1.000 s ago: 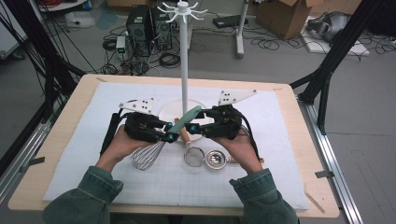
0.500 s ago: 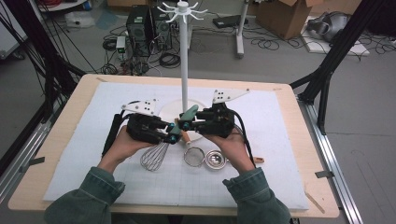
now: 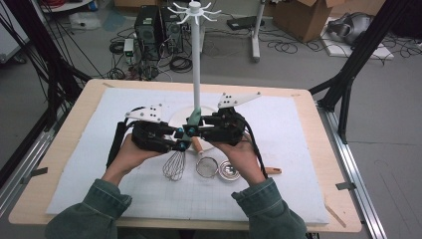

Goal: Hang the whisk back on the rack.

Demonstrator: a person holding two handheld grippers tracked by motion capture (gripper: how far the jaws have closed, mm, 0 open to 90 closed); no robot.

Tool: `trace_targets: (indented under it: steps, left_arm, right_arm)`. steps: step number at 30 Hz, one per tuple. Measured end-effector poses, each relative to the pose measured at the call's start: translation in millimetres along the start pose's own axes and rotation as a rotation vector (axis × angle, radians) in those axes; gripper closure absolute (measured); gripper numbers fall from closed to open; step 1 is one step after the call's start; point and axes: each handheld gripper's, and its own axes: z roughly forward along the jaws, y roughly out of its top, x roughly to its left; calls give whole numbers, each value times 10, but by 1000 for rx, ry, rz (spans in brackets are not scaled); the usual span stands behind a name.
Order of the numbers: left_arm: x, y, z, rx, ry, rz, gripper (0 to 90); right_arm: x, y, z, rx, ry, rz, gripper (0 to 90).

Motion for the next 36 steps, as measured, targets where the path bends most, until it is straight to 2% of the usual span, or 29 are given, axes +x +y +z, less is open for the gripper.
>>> trace_targets:
  steps: [2, 4, 5, 6, 8, 14, 21, 25, 28, 34, 35, 36]
  left_arm:
    - [-10, 3, 6, -3, 8, -2, 683]
    - [-11, 9, 5, -8, -8, 1, 688]
    - [-13, 10, 3, -14, -16, -2, 690]
    - [-15, 11, 0, -16, -19, 2, 690]
    - [-11, 11, -9, -26, -41, -4, 691]
    - [-3, 13, -46, -66, -90, -14, 691]
    - [5, 14, -76, -97, -114, -22, 691]
    - [-3, 2, -82, -90, -91, -28, 689]
    - [-31, 0, -101, -78, -49, -16, 680]
    - [-66, -24, -207, -71, 34, -23, 585]
    - [-69, -34, -231, -72, 44, -27, 549]
    - [-71, -46, -254, -72, 49, -29, 549]
  right_arm:
    - [6, 1, 6, -2, -10, 2, 658]
    - [10, -2, 14, -12, -10, -1, 657]
    - [12, -8, 22, -34, 10, 5, 654]
    - [12, -8, 22, -34, 10, 5, 654]
    - [-8, -34, 30, -69, 56, 0, 640]
    - [-34, -87, 72, -78, 105, -7, 584]
    - [-58, -126, 127, -111, 166, 10, 619]
    - [-41, -131, 143, -110, 156, 6, 659]
    - [-16, -124, 152, -96, 131, 3, 663]
    - [36, -74, 181, -66, 92, -13, 666]
    - [40, -62, 188, -58, 81, -17, 667]
    - [40, -62, 188, -58, 81, -17, 667]
